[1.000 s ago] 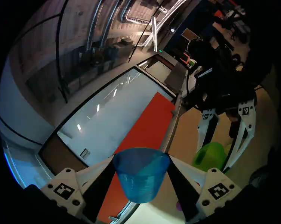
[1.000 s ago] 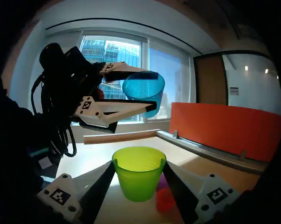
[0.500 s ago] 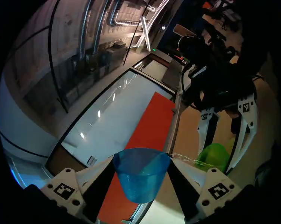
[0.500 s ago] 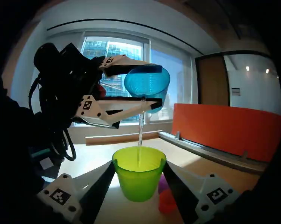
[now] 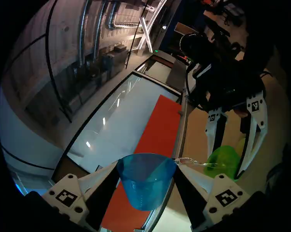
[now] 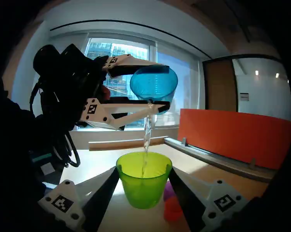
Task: Pour water
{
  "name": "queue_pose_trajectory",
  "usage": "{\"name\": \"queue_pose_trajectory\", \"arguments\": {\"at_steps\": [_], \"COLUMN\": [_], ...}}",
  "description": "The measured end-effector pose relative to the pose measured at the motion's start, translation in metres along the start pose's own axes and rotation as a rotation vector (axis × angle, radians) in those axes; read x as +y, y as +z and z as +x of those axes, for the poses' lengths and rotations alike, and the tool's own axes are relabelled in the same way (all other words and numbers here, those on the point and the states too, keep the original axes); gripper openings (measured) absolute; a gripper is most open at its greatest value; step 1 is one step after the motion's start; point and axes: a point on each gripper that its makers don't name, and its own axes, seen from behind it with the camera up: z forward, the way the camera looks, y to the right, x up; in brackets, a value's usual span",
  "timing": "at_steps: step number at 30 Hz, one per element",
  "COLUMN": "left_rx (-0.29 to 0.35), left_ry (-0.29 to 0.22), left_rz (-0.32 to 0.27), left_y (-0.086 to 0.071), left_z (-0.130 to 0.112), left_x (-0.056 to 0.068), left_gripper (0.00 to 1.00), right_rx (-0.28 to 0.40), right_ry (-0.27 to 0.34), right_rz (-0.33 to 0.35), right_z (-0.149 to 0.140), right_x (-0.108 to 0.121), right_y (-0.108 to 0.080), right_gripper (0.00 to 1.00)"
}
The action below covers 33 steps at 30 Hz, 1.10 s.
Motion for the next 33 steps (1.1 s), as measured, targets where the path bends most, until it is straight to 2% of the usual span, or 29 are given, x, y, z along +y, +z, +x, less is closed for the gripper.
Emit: {"name": "queue_pose_trajectory", "arguments": {"at_steps": [17, 33], "left_rx": [0.007, 0.006], "left_ry": [0.076, 0.13], "left_rz": [0.007, 0.012], "left_y": [0.001, 0.0], "left_z": [0.008, 0.011], "left_x": [-0.006, -0.007], "left_gripper": [0.88, 0.88], "right_rx": [0.008, 0.011], "right_ry": [-0.004, -0.006], "right_rz": [-0.004, -0.009], "right_z": [0.002, 0.004], "right_x": [0.003, 0.006], "right_y": [-0.003, -0.003], "right_gripper": [0.9, 0.9]}}
